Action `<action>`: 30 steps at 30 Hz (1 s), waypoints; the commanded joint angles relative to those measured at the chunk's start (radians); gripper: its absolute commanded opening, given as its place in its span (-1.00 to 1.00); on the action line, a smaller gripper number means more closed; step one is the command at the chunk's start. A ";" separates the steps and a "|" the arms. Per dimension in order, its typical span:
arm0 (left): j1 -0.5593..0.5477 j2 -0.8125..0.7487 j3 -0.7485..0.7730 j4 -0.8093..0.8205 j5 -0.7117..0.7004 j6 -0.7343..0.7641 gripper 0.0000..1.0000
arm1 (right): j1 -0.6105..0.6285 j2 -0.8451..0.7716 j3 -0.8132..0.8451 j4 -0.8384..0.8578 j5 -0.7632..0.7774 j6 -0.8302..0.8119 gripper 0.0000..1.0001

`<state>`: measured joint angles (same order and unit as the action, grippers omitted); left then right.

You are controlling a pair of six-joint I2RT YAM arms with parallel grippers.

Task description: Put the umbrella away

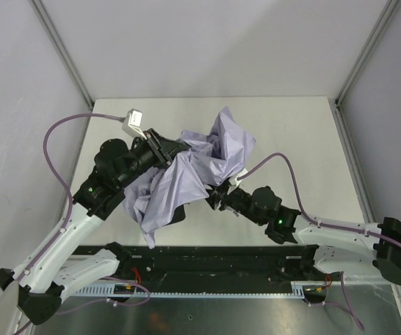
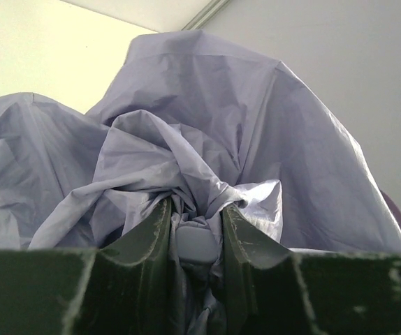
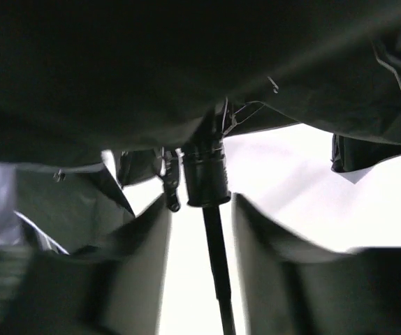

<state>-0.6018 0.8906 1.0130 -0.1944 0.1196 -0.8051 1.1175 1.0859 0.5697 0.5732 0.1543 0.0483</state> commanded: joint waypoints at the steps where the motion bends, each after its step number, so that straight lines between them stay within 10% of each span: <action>1: 0.020 -0.013 0.074 0.061 0.076 -0.063 -1.00 | -0.017 0.035 0.031 0.170 0.039 -0.019 -0.61; 4: 0.034 -0.016 0.081 0.061 0.123 -0.046 -0.79 | -0.114 0.034 0.031 0.165 -0.209 0.062 -0.95; 8: 0.139 -0.068 0.060 0.061 0.252 -0.016 0.67 | -0.303 0.024 0.014 0.211 -0.545 0.205 -1.00; 10: 0.220 -0.116 0.041 0.061 0.318 0.010 0.91 | -0.375 0.013 0.009 0.244 -0.661 0.276 -1.00; 21: 0.324 -0.303 -0.097 0.047 0.503 0.058 0.78 | -0.767 0.077 -0.010 0.628 -1.163 0.689 -1.00; 30: 0.289 -0.317 -0.147 0.059 0.623 0.065 0.99 | -0.868 0.198 -0.008 0.981 -1.251 0.974 -1.00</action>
<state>-0.2874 0.5770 0.8356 -0.1692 0.6567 -0.7673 0.2588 1.2888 0.5480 1.1896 -1.0321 0.8982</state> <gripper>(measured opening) 0.990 0.086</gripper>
